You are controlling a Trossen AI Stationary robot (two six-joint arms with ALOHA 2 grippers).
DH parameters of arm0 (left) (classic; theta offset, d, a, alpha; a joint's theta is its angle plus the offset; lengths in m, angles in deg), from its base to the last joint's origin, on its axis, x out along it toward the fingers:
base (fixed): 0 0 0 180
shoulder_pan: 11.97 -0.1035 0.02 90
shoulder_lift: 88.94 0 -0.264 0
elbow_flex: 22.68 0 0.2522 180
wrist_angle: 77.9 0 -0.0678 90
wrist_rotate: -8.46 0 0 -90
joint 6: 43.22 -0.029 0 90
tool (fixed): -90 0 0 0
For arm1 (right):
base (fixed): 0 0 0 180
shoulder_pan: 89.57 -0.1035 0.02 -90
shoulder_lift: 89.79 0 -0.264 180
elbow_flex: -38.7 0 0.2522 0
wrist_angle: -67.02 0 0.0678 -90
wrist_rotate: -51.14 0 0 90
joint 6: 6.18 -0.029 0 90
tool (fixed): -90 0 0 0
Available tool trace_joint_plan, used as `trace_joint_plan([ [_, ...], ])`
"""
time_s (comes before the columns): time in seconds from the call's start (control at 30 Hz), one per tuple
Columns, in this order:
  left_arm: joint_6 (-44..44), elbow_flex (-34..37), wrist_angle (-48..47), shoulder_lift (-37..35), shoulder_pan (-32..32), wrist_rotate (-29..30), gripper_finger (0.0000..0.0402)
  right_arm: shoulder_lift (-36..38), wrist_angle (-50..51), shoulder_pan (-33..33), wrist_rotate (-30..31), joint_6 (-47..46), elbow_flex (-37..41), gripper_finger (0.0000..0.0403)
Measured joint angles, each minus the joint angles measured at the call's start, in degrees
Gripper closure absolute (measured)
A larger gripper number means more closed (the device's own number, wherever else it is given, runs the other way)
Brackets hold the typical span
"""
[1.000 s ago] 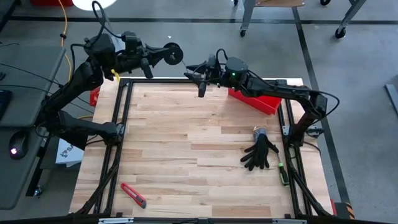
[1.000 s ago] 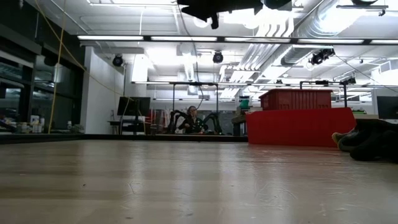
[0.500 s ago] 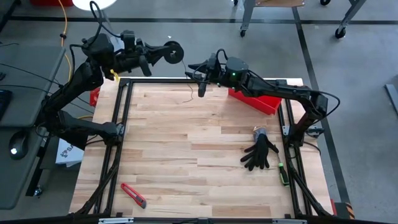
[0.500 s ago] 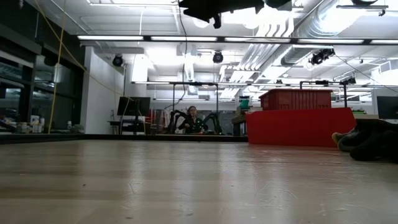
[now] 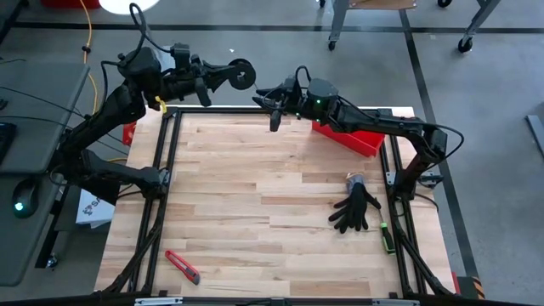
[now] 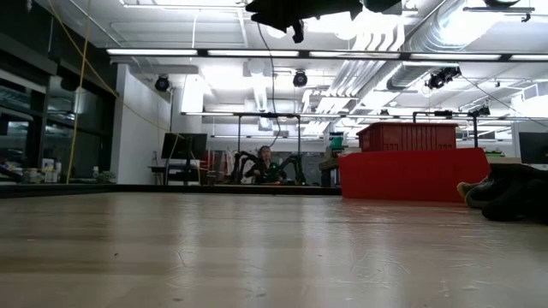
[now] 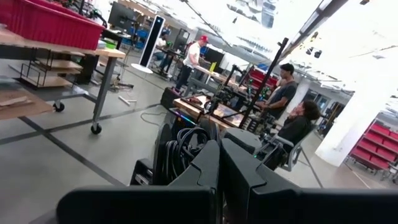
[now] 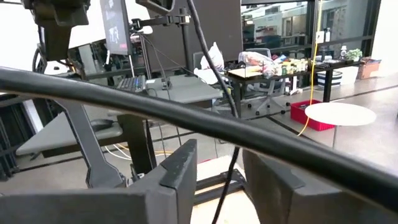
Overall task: Coil cords
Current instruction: Coil the black wire on the spool
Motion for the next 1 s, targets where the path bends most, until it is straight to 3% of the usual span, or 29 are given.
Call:
trace_joint_plan([
  [0.27, -1.55, 0.0, -0.02, 0.01, -0.02, 0.15, 0.04, 0.0, 0.31, -0.09, 0.0, -1.22, 0.0, 0.0329],
  [0.87, -2.98, 0.0, -0.22, -0.81, -0.06, 1.06, 0.04, 0.04, 1.9, -0.09, 0.0, -2.31, 0.0, 0.0334],
  [1.0, -3.3, 0.0, -0.46, -0.81, -0.06, 1.09, 0.04, 0.04, 1.91, -0.11, -0.01, -2.25, 0.0, 0.0377],
])
